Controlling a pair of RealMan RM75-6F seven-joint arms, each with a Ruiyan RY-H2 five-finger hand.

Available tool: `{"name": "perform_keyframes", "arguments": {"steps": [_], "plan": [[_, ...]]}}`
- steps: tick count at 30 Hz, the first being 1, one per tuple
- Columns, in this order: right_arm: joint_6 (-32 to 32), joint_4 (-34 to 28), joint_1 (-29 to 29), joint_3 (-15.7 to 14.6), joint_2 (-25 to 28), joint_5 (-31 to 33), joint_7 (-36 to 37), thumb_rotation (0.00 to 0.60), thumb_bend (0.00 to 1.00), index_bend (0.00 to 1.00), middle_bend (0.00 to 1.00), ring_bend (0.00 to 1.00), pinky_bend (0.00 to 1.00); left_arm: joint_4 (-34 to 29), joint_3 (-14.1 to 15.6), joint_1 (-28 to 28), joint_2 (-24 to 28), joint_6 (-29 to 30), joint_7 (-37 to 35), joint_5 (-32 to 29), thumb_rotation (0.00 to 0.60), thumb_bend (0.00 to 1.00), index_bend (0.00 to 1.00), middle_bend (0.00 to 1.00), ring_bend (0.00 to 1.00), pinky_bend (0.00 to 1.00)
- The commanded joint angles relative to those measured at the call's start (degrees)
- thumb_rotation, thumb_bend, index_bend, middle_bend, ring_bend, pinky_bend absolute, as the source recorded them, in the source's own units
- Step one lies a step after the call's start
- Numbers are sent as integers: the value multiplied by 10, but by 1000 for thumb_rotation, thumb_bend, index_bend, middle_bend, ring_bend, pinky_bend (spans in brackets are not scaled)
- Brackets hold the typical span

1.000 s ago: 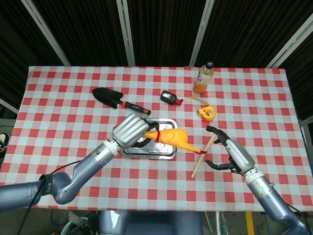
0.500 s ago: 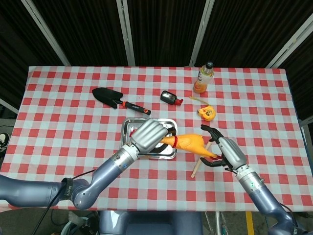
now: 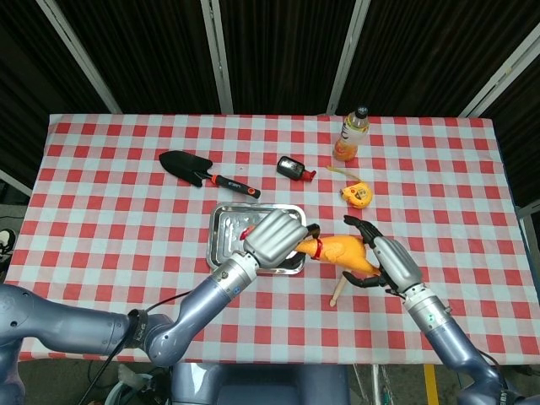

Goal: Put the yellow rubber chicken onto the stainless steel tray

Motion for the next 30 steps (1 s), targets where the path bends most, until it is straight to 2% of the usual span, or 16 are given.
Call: {"name": "perform_keyframes", "arguments": {"steps": [1, 4, 7, 10, 13, 15, 18, 22, 24, 27, 30], "plan": [[1, 3, 1, 1, -5, 4, -2, 600, 306, 14, 119, 96, 264, -2, 2, -3, -1, 2, -7, -2, 600, 620, 608, 683, 599, 681], [1, 9, 1, 3, -12, 9, 0, 600, 306, 72, 137, 132, 274, -3, 8, -5, 1, 3, -10, -1, 600, 620, 608, 683, 599, 681], [-1, 17, 2, 4, -18, 14, 0, 600, 306, 195, 215, 201, 328, -5, 14, -8, 2, 3, -15, -2, 600, 619, 608, 683, 599, 681], [-1, 22, 3, 6, -22, 19, 0, 600, 306, 337, 304, 282, 418, -6, 16, -9, 4, 3, -21, -3, 600, 616, 608, 683, 599, 682], [1, 26, 3, 8, -25, 23, -4, 600, 331, 407, 371, 361, 530, -7, 19, -11, 6, 2, -27, -5, 600, 610, 608, 684, 599, 682], [0, 27, 3, 8, -26, 24, -5, 600, 384, 453, 412, 414, 602, -9, 20, -12, 8, 0, -31, -6, 600, 608, 608, 684, 599, 682], [4, 30, 3, 10, -32, 25, -6, 600, 528, 634, 544, 564, 749, -13, 24, -14, 12, -3, -36, -6, 600, 607, 608, 684, 599, 683], [17, 36, 2, 17, -47, 32, -11, 600, 594, 874, 702, 717, 874, -11, 29, -15, 14, -4, -44, -6, 600, 604, 609, 684, 599, 683], [21, 37, 2, 20, -52, 37, -15, 600, 614, 963, 769, 779, 927, -10, 31, -16, 14, -4, -49, -5, 600, 602, 609, 684, 600, 683], [24, 38, 1, 22, -57, 43, -21, 600, 631, 1000, 843, 840, 980, -10, 34, -16, 16, -4, -53, -4, 600, 599, 610, 685, 601, 683], [25, 37, 0, 23, -58, 46, -24, 600, 632, 1000, 856, 852, 990, -8, 36, -17, 16, -2, -56, -2, 600, 598, 610, 686, 601, 683]]}}
